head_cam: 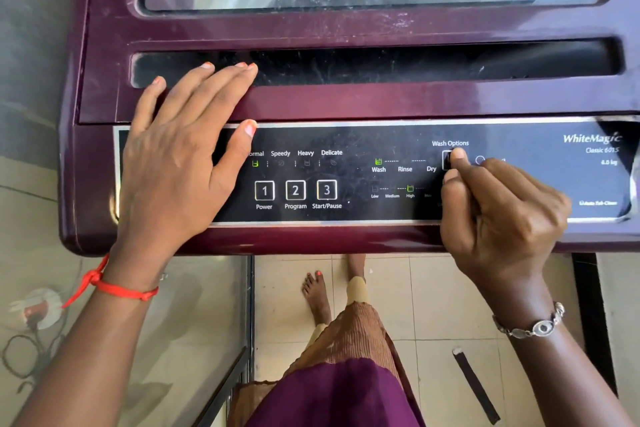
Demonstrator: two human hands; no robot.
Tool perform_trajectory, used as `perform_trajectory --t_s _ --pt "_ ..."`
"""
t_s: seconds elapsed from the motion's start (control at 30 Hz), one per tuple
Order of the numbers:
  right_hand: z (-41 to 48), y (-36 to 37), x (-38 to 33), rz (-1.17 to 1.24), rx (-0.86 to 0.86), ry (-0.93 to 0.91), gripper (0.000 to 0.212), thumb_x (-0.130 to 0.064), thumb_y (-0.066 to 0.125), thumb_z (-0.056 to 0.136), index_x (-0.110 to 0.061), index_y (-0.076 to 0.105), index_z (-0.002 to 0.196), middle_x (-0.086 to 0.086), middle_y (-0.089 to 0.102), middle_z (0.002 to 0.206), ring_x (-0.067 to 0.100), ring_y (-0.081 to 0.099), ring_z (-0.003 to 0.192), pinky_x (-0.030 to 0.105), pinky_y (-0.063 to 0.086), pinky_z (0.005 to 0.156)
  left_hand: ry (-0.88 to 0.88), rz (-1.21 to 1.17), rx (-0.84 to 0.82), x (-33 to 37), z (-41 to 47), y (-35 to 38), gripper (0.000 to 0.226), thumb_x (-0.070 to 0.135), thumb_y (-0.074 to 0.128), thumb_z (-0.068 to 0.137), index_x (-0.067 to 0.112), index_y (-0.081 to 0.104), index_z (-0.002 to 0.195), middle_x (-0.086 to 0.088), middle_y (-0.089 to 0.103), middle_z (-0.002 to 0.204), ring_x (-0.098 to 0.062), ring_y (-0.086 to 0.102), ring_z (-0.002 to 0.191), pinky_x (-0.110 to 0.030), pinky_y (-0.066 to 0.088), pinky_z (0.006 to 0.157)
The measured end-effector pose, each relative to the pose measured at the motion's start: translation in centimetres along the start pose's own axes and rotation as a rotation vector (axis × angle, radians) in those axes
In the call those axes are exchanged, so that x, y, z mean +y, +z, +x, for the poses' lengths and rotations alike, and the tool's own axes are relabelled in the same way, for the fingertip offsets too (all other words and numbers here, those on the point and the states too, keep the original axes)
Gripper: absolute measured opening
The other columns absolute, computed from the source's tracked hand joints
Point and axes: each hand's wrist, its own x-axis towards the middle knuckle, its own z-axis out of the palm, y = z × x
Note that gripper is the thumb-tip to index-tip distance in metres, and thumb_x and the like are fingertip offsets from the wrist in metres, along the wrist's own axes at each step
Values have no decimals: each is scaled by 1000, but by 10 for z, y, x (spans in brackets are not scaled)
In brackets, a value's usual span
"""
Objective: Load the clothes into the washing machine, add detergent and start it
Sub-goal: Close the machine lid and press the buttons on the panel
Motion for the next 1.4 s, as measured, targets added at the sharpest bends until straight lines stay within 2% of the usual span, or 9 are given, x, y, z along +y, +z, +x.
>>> perform_trajectory --t_s 0.3,0.47,0.6,0.73,0.8,0.9,1.07,1.23,1.4 --pt "-6 -4 3 113 87 144 37 6 50 82 8 51 45 8 29 43 22 23 40 21 14 48 4 -12 17 3 -2 0 49 39 25 97 26 32 144 7 41 146 -16 32 138 -41 15 115" --pt "-3 -8 7 137 79 152 34 8 50 80 7 52 46 4 27 47 21 23 40 22 14 48 4 -12 24 7 2 0 48 38 26 97 26 32 144 7 41 146 -15 32 138 -41 16 115" --pt "-3 -12 9 159 35 87 28 5 51 83 7 62 57 7 30 45 21 26 39 24 17 46 5 -23 31 11 3 0 48 38 27 97 26 32 143 7 41 146 -15 31 138 -41 16 115" --pt "3 -14 0 171 -29 -77 21 -5 52 89 5 71 86 3 39 46 16 33 40 22 25 47 0 -18 35 14 3 -2 48 38 27 97 27 33 143 8 42 145 -13 32 138 -39 15 115" --pt "4 -12 -15 178 -58 -184 22 -8 53 89 3 72 88 4 45 45 17 37 38 26 31 43 0 -26 33 15 5 -2 48 39 27 97 27 33 143 9 41 146 -13 32 138 -38 14 115" --pt "7 -2 -32 210 -114 -293 22 -11 55 87 0 73 83 2 46 43 18 38 38 27 32 39 -3 -36 27 16 6 -3 48 39 27 96 28 33 143 9 42 145 -13 32 138 -39 14 115" --pt "9 8 -30 213 -193 -333 21 -10 57 85 0 73 75 2 47 43 19 39 38 26 30 38 -3 -37 18 20 8 -4 48 40 27 96 29 33 143 11 41 146 -12 32 137 -38 14 115" --pt "9 9 -29 199 -232 -315 22 -9 56 84 0 71 72 3 47 42 20 40 37 26 32 38 -8 -38 15 21 9 -4 49 39 28 96 28 32 143 11 41 146 -13 33 137 -38 14 115" --pt "6 7 -27 200 -279 -270 27 -10 53 83 -6 62 58 3 43 40 23 40 36 25 31 39 -4 -33 14 27 6 -2 49 40 27 96 28 32 143 11 41 146 -14 34 136 -39 14 115"
